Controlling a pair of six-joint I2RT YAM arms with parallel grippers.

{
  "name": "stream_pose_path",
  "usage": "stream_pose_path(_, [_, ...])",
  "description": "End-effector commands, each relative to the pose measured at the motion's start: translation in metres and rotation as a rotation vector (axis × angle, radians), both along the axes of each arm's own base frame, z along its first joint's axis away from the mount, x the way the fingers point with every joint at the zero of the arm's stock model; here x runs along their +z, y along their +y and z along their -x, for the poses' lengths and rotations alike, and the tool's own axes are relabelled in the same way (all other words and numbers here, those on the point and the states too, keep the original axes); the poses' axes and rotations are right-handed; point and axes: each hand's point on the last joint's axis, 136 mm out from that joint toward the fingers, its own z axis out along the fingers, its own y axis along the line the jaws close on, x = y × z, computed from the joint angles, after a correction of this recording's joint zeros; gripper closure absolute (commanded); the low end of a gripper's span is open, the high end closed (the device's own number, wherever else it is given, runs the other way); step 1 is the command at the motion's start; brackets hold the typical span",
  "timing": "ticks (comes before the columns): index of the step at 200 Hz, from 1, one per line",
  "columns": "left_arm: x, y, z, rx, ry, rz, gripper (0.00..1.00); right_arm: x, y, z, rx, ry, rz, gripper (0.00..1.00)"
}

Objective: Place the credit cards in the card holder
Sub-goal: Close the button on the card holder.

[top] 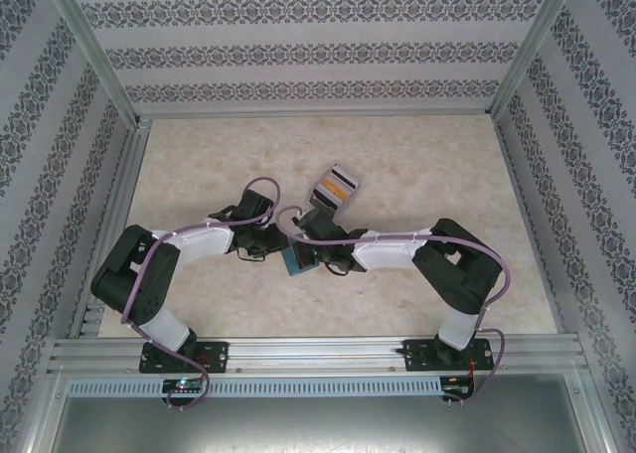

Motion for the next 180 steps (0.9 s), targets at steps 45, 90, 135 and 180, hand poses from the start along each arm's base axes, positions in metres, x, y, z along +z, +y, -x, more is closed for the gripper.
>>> stream_pose_path(45, [0.002,-0.012,0.003,-0.021,-0.019,0.039,0.74,-0.134,-0.156,0.127,-0.117,0.478,0.556,0.97])
stream_pose_path(90, [0.003,-0.012,0.004,-0.021,-0.026,0.039,0.74,-0.136,-0.173,0.131,-0.175,0.475,0.616,0.97])
stream_pose_path(135, [0.003,-0.012,0.006,-0.024,-0.027,0.041,0.74,-0.13,-0.175,0.132,-0.161,0.4,0.715,0.98])
stream_pose_path(180, [0.006,-0.01,0.005,-0.029,-0.046,0.029,0.74,-0.137,-0.181,0.143,-0.155,0.402,0.785,0.99])
